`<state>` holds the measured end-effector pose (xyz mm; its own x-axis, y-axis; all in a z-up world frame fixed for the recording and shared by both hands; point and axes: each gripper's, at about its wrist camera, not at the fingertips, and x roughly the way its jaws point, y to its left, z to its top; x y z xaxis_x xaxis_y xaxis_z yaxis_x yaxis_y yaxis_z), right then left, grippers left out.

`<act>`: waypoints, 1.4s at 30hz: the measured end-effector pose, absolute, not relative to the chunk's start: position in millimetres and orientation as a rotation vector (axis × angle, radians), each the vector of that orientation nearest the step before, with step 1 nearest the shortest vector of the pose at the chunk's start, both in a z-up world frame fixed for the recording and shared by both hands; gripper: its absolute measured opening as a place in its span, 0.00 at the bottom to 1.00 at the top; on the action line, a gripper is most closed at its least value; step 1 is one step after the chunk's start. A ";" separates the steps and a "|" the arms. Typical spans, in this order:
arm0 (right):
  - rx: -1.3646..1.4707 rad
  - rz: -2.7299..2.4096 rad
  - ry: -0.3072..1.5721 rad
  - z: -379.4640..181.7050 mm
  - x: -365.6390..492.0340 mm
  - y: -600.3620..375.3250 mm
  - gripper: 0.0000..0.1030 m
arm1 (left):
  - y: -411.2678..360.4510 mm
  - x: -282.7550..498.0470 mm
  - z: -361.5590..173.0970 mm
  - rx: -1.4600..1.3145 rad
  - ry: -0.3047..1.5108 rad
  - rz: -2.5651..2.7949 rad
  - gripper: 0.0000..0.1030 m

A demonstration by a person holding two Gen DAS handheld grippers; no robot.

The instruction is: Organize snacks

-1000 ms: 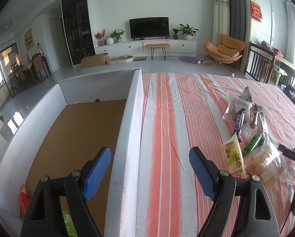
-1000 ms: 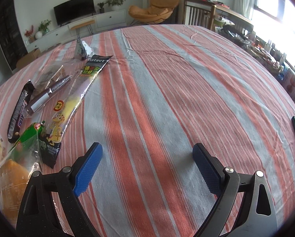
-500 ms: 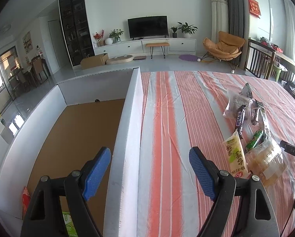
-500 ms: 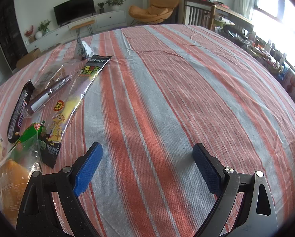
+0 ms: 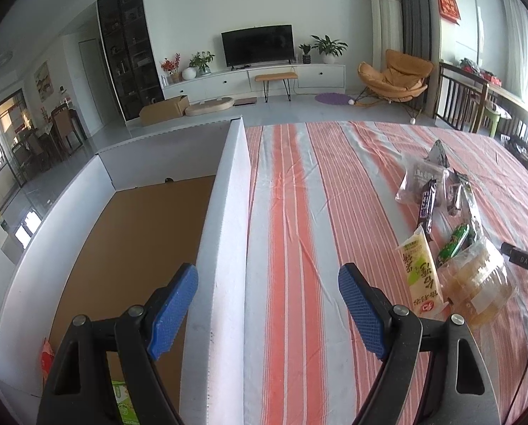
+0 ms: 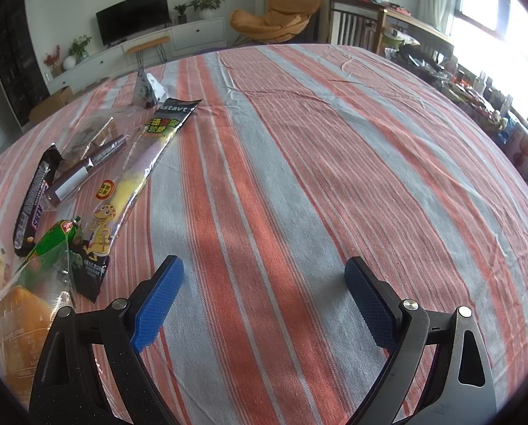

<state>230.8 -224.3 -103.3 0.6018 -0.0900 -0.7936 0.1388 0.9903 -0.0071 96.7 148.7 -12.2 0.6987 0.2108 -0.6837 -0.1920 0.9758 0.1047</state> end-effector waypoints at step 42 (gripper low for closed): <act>0.057 -0.133 0.916 -103.3 230.8 -224.1 0.92 | 156.3 93.4 -10.8 -0.026 0.767 0.204 0.79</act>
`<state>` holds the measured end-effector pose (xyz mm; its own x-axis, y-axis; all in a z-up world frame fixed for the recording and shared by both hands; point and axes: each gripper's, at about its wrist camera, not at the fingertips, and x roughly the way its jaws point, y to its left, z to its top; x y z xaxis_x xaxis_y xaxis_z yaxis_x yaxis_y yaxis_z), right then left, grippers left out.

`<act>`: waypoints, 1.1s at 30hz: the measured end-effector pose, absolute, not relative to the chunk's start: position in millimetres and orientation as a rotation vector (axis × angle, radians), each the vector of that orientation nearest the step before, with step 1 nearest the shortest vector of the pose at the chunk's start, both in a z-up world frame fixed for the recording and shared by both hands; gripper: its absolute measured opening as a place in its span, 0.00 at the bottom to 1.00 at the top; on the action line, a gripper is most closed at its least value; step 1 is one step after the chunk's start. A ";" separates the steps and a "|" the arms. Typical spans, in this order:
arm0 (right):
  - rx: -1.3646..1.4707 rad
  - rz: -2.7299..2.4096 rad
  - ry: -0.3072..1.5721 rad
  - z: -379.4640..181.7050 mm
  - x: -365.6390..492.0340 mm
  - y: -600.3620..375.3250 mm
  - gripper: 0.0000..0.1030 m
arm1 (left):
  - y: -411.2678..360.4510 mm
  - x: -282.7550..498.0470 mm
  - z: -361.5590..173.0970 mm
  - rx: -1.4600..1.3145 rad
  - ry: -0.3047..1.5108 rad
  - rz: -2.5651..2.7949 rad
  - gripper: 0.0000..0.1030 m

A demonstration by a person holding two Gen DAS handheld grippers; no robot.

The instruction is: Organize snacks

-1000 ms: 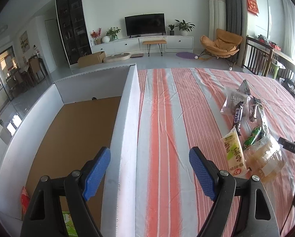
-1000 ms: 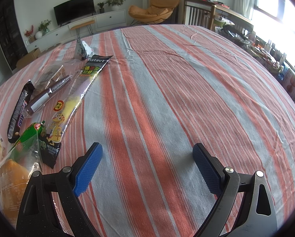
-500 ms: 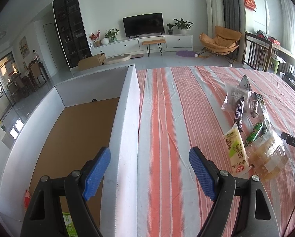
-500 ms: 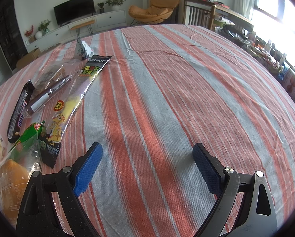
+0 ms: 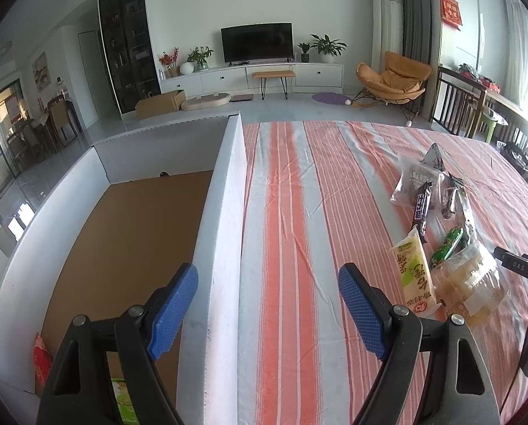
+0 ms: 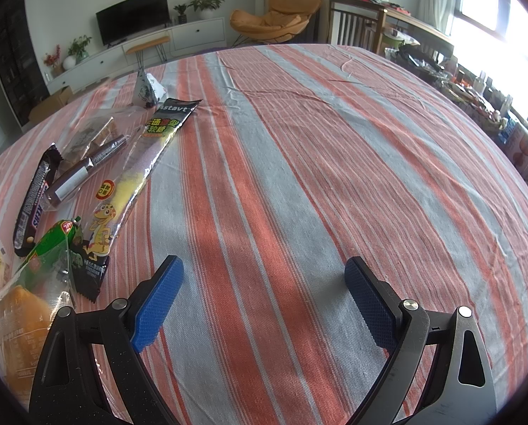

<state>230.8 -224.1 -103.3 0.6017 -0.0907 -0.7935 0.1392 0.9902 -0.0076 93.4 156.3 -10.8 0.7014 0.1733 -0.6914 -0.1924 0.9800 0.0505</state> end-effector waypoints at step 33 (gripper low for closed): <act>0.299 0.040 0.720 -68.3 155.1 -260.1 0.90 | 120.5 71.8 23.4 -0.021 0.676 0.089 0.88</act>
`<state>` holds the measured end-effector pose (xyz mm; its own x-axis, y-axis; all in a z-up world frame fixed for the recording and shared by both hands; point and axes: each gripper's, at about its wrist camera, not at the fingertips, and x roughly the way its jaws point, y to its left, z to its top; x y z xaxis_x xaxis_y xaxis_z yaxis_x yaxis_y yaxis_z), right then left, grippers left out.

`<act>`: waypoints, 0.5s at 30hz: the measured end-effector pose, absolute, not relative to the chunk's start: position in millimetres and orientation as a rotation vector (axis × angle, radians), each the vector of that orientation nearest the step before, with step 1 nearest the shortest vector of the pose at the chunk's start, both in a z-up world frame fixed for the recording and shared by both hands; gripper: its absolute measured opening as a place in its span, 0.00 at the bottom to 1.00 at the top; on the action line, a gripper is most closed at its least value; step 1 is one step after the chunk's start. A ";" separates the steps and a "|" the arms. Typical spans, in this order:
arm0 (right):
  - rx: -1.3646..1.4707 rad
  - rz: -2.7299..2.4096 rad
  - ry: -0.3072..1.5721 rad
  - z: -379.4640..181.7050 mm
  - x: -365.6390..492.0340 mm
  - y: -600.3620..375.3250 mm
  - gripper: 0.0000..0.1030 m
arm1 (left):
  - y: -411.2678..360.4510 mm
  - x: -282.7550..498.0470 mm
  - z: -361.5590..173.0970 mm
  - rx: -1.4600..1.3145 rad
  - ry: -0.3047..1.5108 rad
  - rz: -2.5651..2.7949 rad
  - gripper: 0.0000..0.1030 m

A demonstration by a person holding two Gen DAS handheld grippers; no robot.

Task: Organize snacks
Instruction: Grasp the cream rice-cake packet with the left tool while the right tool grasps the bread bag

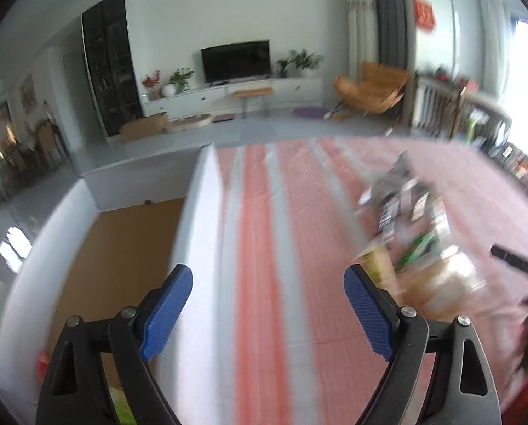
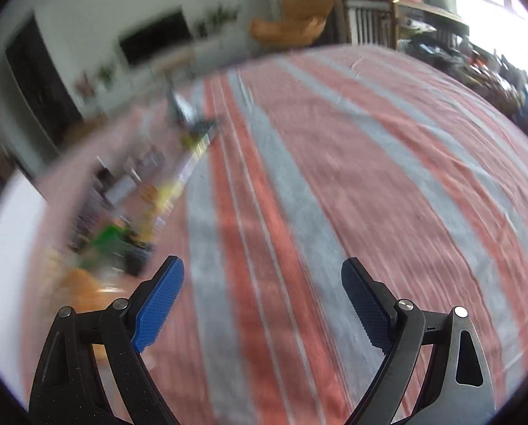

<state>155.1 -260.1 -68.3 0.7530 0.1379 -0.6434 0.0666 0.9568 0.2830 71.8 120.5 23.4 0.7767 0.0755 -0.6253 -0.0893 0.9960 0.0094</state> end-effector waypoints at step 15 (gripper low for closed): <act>0.408 0.089 0.558 -53.0 88.9 -270.2 0.90 | 61.5 179.2 -54.3 -0.273 1.074 -0.059 0.93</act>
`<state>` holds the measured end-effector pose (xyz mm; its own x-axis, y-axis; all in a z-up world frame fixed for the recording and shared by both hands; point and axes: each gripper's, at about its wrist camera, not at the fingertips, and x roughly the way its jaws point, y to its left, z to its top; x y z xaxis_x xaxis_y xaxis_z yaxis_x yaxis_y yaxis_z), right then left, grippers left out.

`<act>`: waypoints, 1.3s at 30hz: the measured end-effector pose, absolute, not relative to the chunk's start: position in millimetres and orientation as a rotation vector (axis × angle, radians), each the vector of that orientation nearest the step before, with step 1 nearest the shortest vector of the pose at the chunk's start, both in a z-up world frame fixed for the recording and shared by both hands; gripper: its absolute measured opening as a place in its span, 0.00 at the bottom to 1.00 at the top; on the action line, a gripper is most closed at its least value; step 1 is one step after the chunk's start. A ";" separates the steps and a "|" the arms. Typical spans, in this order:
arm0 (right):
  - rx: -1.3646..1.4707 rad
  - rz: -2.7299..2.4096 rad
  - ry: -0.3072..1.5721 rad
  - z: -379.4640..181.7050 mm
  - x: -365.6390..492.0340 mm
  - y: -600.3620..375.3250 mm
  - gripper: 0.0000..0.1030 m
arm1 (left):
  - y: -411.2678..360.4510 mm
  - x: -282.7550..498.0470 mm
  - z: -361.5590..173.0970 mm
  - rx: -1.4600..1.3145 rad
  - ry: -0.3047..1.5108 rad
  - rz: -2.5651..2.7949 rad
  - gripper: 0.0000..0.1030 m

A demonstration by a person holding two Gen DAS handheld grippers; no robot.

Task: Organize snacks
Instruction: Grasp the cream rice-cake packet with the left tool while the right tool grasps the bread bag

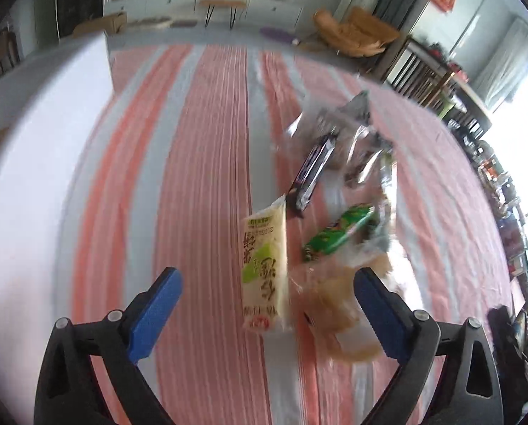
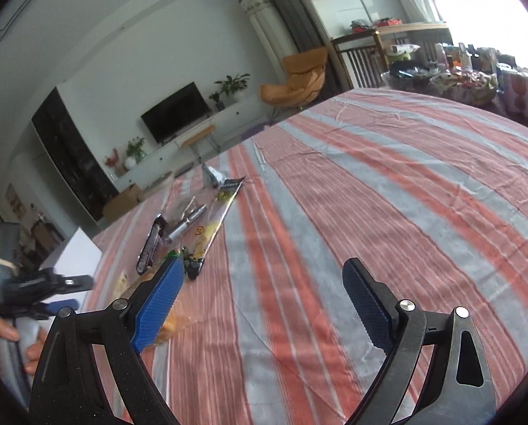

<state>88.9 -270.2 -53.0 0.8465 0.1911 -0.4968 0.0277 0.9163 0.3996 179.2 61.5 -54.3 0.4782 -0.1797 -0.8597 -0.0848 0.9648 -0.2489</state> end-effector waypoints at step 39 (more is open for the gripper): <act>0.464 0.120 0.565 -58.3 87.4 -282.1 0.90 | 80.7 216.7 -91.5 -0.287 1.241 -0.145 0.98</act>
